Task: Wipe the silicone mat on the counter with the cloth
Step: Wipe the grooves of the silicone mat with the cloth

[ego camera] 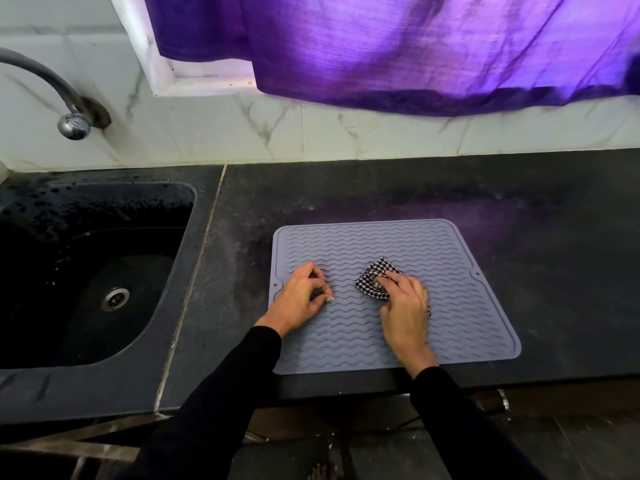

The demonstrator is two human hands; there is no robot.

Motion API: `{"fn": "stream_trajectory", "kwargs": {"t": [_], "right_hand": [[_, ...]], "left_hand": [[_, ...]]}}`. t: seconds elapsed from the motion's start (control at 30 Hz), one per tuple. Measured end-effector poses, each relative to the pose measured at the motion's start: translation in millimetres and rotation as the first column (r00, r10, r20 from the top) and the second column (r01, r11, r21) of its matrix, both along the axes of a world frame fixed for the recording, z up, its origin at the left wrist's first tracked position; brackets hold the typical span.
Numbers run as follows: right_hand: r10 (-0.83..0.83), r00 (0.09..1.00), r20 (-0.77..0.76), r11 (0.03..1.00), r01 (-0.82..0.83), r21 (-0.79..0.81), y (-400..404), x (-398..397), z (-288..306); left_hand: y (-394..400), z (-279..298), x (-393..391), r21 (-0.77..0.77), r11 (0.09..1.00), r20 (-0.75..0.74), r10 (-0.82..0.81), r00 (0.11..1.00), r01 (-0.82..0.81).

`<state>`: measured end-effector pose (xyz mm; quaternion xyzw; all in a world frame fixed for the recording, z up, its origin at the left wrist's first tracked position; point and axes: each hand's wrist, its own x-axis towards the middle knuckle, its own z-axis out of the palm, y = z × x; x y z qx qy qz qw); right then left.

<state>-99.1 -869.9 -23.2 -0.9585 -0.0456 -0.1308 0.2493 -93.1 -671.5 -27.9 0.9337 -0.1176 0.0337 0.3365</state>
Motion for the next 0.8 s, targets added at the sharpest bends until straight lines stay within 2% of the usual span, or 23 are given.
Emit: {"fn": "stream_trajectory", "kwargs": {"t": [0.13, 0.23, 0.33, 0.4, 0.47, 0.53, 0.6, 0.67, 0.7, 0.73, 0.8], "right_hand": [[0.003, 1.0, 0.007, 1.0, -0.003, -0.004, -1, 0, -1], [-0.001, 1.0, -0.008, 1.0, 0.001, -0.011, -1, -1, 0], [0.011, 1.0, -0.01, 1.0, -0.011, -0.009, -2, 1, 2], [0.008, 0.999, -0.041, 0.998, -0.005, 0.057, -4, 6, 8], [-0.058, 0.993, -0.103, 0.969, 0.081, 0.233, -5, 13, 18], [-0.146, 0.962, -0.232, 0.852, 0.241, 0.465, -7, 22, 33], [-0.147, 0.927, -0.344, 0.742, 0.333, 0.582, -4, 28, 40], [-0.07, 0.944, -0.322, 0.762, 0.259, 0.594, 6, 24, 44], [-0.013, 0.964, -0.266, 0.801, 0.169, 0.574, 13, 18, 46], [0.068, 0.978, -0.196, 0.843, 0.049, 0.536, 21, 12, 45], [0.278, 0.952, -0.124, 0.899, -0.213, 0.382, 38, 2, 37]], "left_hand": [[-7, -4, -7, 0.066, 0.998, 0.106, -0.001, 0.994, -0.006], [-11, -8, -11, -0.057, 0.997, 0.097, 0.064, 0.993, -0.059], [-12, 0, -15, -0.111, 0.983, 0.081, 0.158, 0.984, -0.148], [-5, 5, -18, -0.131, 0.966, 0.128, 0.241, 0.962, -0.225], [6, 7, -22, -0.161, 0.93, 0.171, 0.356, 0.919, -0.331], [20, 9, -28, -0.206, 0.846, 0.192, 0.528, 0.827, -0.492], [38, 9, -36, -0.23, 0.681, 0.167, 0.731, 0.662, -0.695], [54, 8, -45, -0.251, 0.505, 0.137, 0.863, 0.486, -0.826], [58, 9, -48, -0.266, 0.479, 0.139, 0.878, 0.459, -0.836], [59, 8, -49, -0.25, 0.519, 0.139, 0.855, 0.5, -0.817], [51, 5, -48, -0.058, 0.732, 0.142, 0.679, 0.721, -0.678]]}}
